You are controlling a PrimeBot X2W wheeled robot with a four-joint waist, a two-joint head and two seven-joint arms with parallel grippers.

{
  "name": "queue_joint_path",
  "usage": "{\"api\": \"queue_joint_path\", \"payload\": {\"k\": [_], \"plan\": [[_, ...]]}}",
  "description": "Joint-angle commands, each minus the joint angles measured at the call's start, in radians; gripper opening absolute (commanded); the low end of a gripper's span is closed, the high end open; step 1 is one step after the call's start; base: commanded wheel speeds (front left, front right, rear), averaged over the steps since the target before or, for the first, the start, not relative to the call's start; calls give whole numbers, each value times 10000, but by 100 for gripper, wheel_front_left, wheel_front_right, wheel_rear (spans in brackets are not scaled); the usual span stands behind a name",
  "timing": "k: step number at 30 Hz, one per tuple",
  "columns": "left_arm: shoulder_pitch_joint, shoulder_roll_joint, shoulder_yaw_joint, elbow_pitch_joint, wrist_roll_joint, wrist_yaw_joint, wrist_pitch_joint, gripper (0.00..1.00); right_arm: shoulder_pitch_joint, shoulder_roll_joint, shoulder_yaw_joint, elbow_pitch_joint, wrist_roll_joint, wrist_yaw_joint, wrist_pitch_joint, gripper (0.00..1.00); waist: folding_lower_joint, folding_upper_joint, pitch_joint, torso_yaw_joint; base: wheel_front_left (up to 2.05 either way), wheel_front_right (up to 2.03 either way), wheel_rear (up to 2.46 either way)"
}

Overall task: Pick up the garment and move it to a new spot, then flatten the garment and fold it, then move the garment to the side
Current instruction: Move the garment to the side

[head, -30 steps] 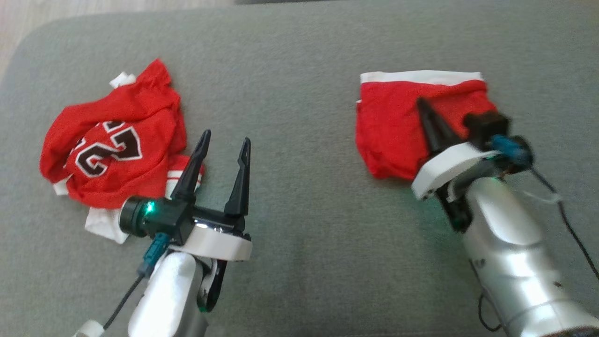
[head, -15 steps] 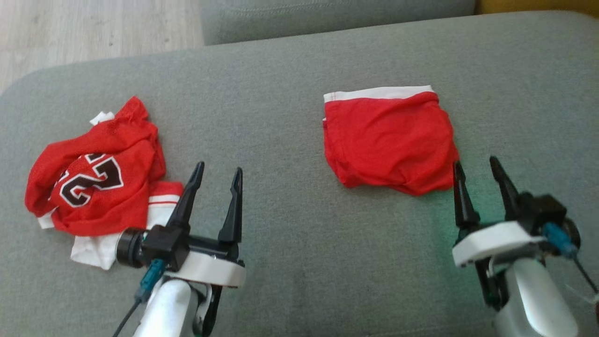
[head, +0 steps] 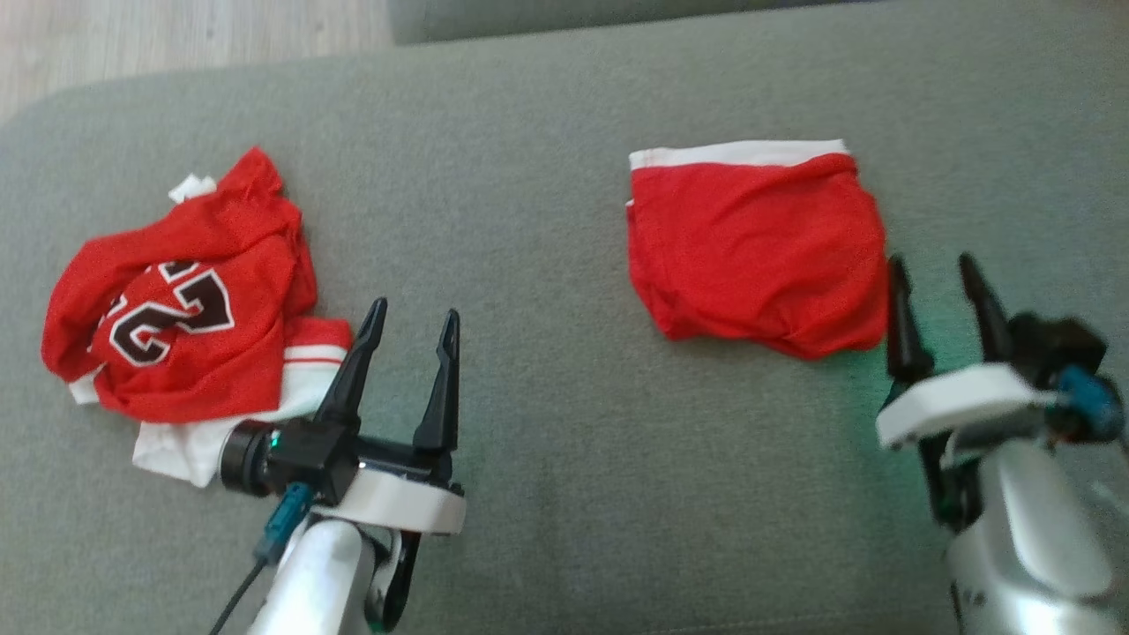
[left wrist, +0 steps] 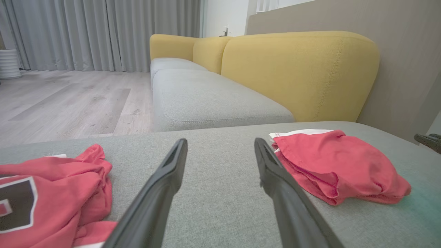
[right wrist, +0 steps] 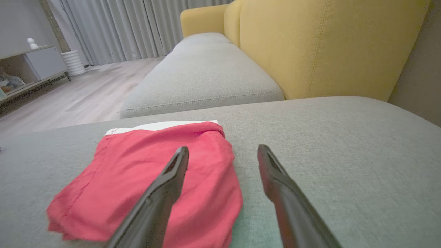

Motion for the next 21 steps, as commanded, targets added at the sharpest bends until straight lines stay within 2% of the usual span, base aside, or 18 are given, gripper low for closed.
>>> {"api": "queue_joint_path", "payload": {"k": [1, 8, 13, 21], "plan": [[-571, 24, 247, -384, 58, 10, -63, 100, -621, -19, 23, -114, -123, -9, 170, 100, -1, -1, 312, 215, 0, 0, 0], [-967, 24, 78, -340, 99, -34, -63, 100, -2226, -19, -913, 1195, -648, -9, 1249, 100, -1, -1, 910, 520, 0, 0, 0], [-1033, 24, 44, -299, 113, -36, -63, 100, -2884, -64, -800, 2094, -731, -9, 1634, 100, -1, -1, 1070, 571, 0, 0, 0], [-1201, 24, -34, -262, 113, -43, -63, 100, -3632, -512, -552, 4004, -1101, -9, 2695, 100, -1, -1, 1241, 725, 0, 0, 0]]}}
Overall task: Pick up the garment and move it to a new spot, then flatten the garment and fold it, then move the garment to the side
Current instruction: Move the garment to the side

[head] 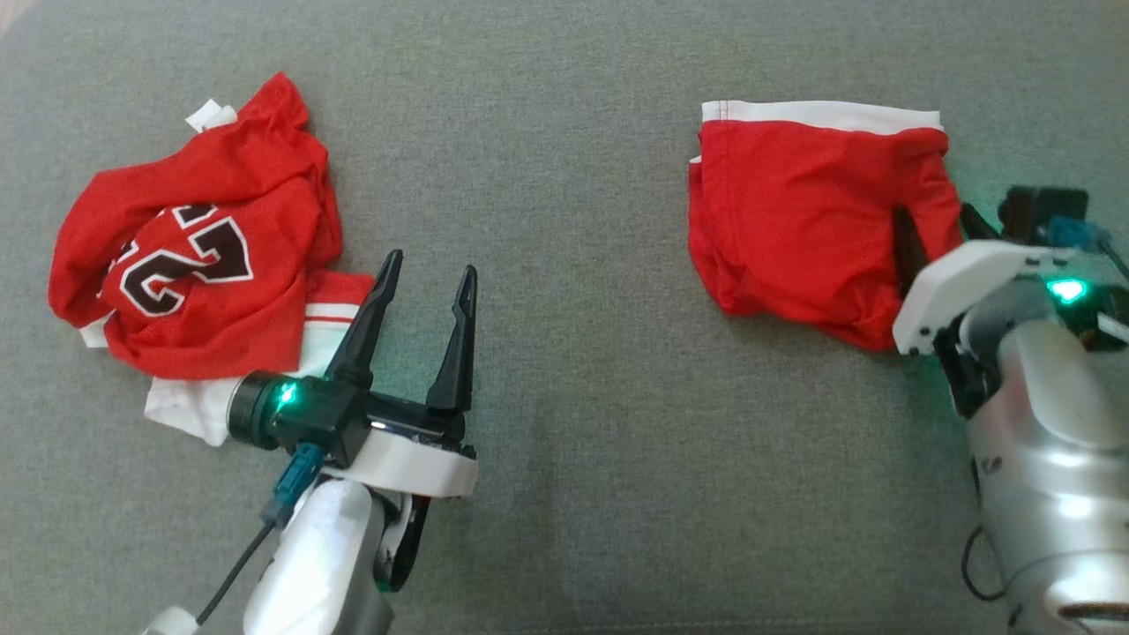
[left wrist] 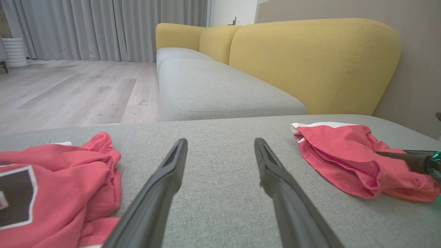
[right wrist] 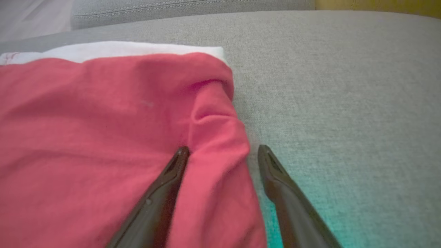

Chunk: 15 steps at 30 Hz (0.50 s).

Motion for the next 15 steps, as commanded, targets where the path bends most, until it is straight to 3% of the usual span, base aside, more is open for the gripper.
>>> {"api": "queue_joint_path", "payload": {"k": [1, 2, 4, 8, 15], "plan": [[-373, 28, 274, -276, 102, 15, -63, 100, -229, 7, 420, 138, -63, -9, 161, 53, 1, 0, 7, 13, 0, 0, 0], [-371, 28, 279, -266, 101, 18, -63, 100, -293, 6, 565, 272, -24, -9, 166, 0, 1, 0, -8, 8, 0, 0, 0], [-337, 28, 302, -229, 99, 35, -63, 100, -403, -47, 971, 459, 88, -9, 118, 0, 1, 0, -79, -30, 0, 0, 0], [-243, 28, 393, -170, 80, 50, -63, 100, -566, -1099, 2139, 515, -63, -9, -389, 0, 1, 0, -350, -201, 0, 0, 0], [-133, 28, 453, -256, -229, 28, -63, 100, -627, -3458, 3288, 713, -462, -9, -811, 0, 1, 0, -525, -315, 0, 0, 0]]}}
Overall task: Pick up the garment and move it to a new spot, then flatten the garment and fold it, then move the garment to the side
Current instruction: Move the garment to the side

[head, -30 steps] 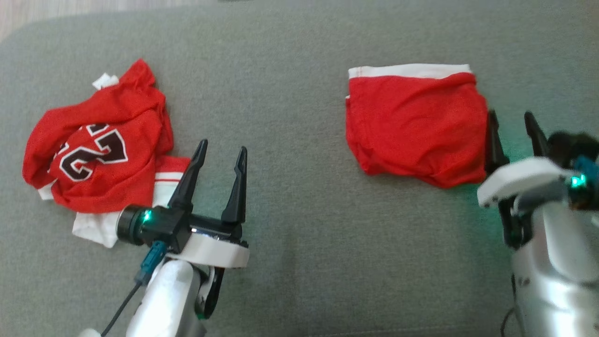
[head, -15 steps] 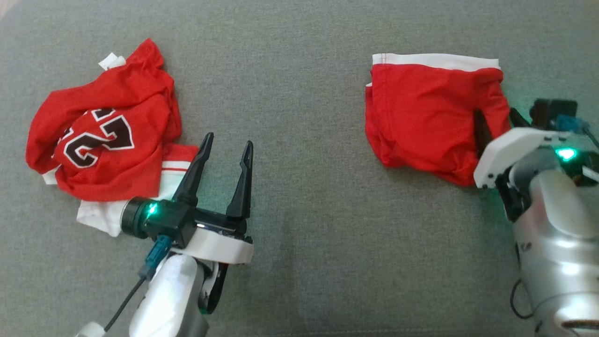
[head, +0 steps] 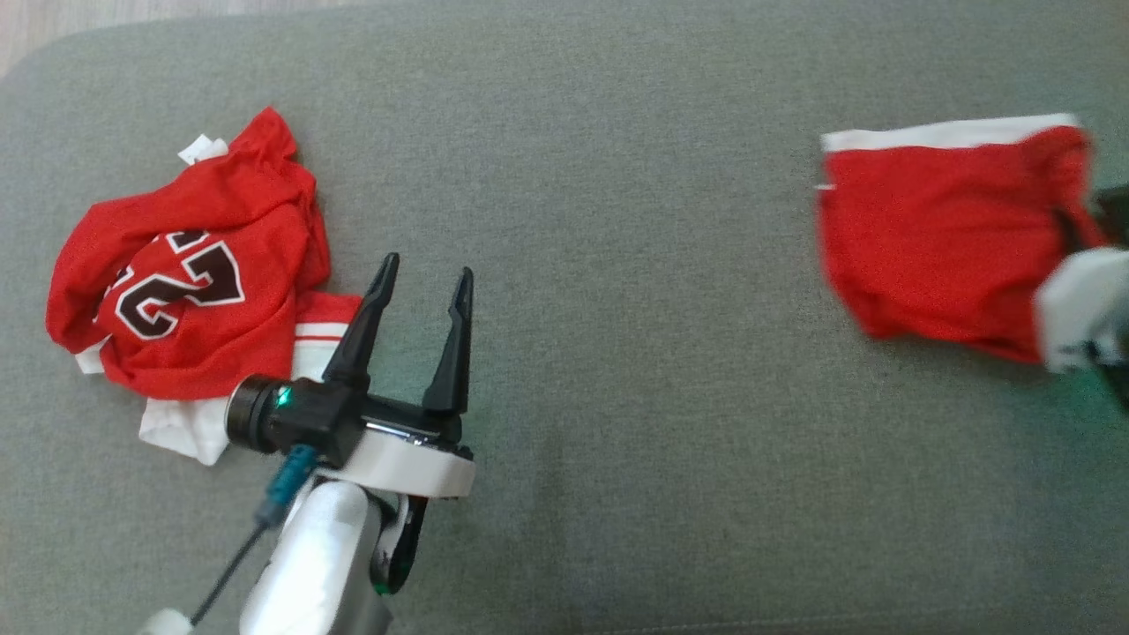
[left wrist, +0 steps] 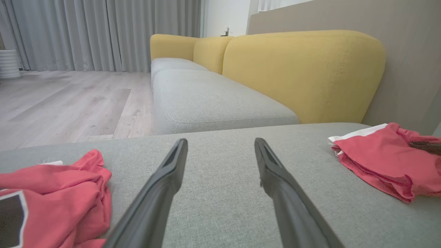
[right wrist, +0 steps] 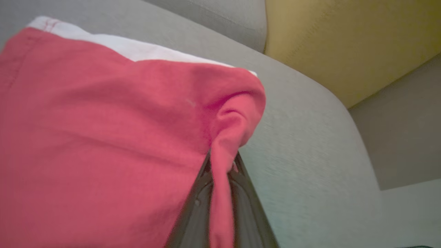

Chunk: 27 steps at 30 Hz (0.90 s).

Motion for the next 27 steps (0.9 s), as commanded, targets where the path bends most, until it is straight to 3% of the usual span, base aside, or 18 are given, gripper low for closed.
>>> {"api": "queue_joint_path", "payload": {"k": [1, 5, 11, 16, 25, 26, 27], "plan": [[-122, 30, 423, -392, -470, 11, -63, 100, -201, -657, 301, -114, -100, -9, -163, 0, 0, 0, 58, 6, 0, 0, 0], [-267, 30, 343, -473, -468, 29, -63, 100, -280, -1788, 336, 118, -137, -9, -274, 0, 0, 0, 275, 125, 0, 0, 0], [-412, 30, 442, -510, -501, -2, -63, 100, -515, -2752, 79, 563, -154, -9, -485, 0, 0, 0, 573, 321, 0, 0, 0], [-495, 30, 462, -527, -476, -4, -63, 100, -681, -2991, -503, 915, -348, -9, -603, 0, 0, 0, 664, 396, 0, 0, 0], [-496, 30, 513, -468, -391, -16, -63, 100, -904, -2672, -1213, 1118, -813, -9, -701, 0, 0, 0, 644, 368, 0, 0, 0], [-495, 30, 524, -457, -389, -20, -63, 100, -908, -2605, -1305, 1129, -868, -9, -713, 7, 0, 0, 619, 358, 0, 0, 0], [-488, 30, 533, -442, -386, -24, -63, 100, -908, -2519, -1404, 1121, -899, -9, -762, 42, 0, 0, 579, 346, 0, 0, 0]]}}
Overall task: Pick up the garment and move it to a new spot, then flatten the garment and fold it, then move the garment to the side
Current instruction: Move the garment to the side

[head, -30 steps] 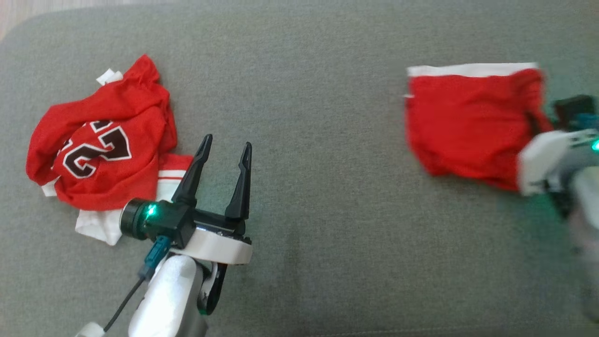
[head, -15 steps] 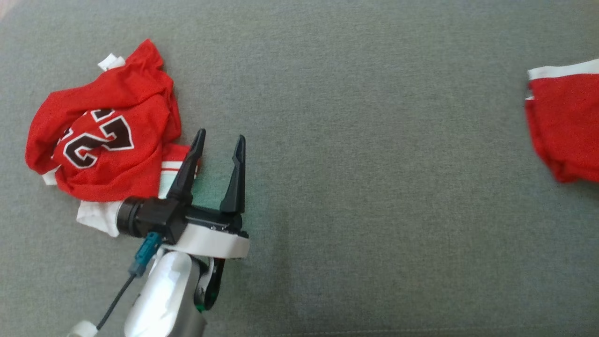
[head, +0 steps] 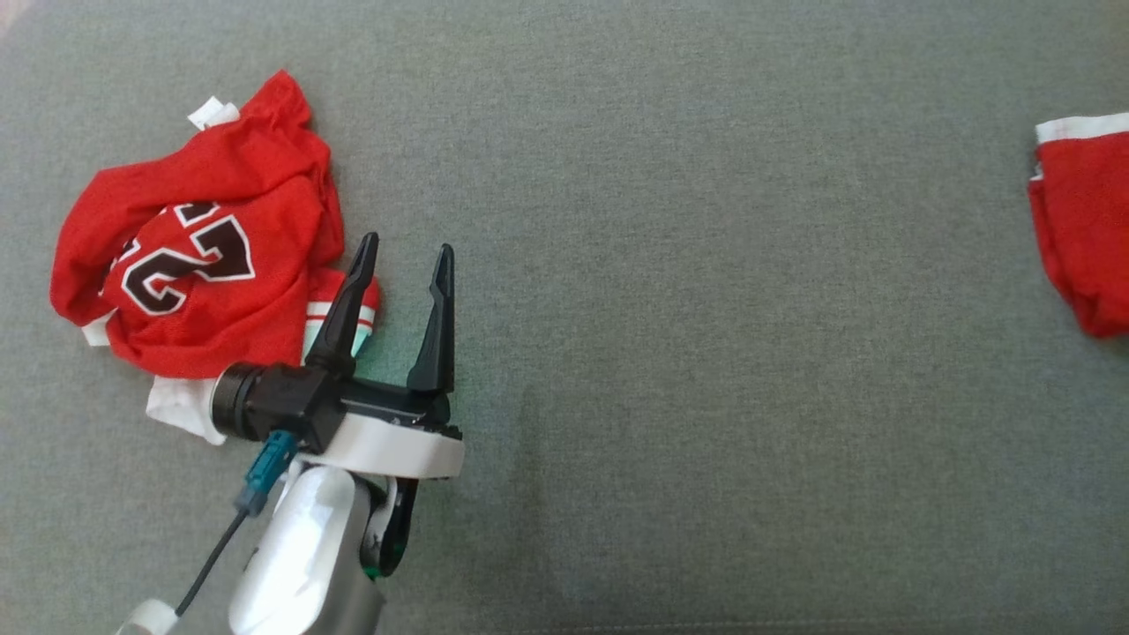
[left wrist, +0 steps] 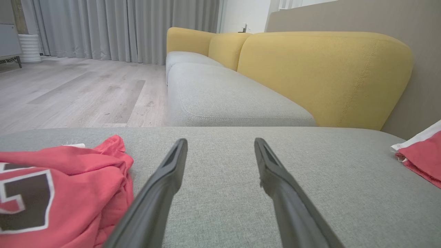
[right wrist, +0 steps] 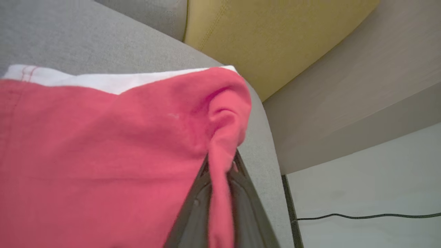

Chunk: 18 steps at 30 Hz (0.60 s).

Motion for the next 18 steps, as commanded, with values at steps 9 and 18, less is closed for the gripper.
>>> {"api": "queue_joint_path", "payload": {"k": [9, 18], "plan": [[107, 33, 489, -144, 92, -1, -63, 100, -109, 1142, -455, -1027, -693, -9, -1043, 100, -1, 0, -905, -395, 0, 0, 0], [838, 33, 797, -245, 121, 40, -63, 100, 633, 3809, -37, -2746, 513, -9, -1802, 100, -1, 0, -2212, -808, 0, 0, 0]]}}
